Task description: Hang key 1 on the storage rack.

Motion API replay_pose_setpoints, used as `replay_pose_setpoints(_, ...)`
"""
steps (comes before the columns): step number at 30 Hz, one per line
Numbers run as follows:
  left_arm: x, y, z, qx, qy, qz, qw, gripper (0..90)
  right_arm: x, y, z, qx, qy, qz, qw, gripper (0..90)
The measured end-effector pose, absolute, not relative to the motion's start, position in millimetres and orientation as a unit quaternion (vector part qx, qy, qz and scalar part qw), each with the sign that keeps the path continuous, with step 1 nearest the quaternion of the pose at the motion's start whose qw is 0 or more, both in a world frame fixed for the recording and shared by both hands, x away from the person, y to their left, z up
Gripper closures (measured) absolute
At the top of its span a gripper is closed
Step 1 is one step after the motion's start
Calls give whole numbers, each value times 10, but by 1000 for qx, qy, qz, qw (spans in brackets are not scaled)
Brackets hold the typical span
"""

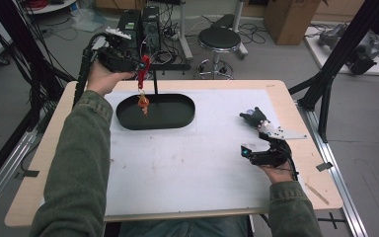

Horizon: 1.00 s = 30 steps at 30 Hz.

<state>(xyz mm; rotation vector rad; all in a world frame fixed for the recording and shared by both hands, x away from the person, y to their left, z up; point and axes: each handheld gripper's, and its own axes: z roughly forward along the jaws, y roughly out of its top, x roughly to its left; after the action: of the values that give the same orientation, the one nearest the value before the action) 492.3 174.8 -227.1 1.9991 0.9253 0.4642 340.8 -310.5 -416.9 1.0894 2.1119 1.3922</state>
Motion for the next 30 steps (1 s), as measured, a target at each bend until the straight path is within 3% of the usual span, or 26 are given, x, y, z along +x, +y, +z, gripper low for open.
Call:
replay_pose_setpoints(18, 5085, 1616, -2074, 786, 359, 233, 445, 751, 3405, -3094, -4186, 386, 761, 482, 197, 5)
replay_pose_setpoints(23, 5213, 1662, -2015, 771, 374, 236, 458, 751, 3394, -3094, -4191, 385, 764, 479, 195, 5)
replay_pose_setpoints(30, 5454, 1673, -2058, 769, 405, 249, 427, 746, 3399, -3088, -4202, 383, 769, 474, 194, 5)
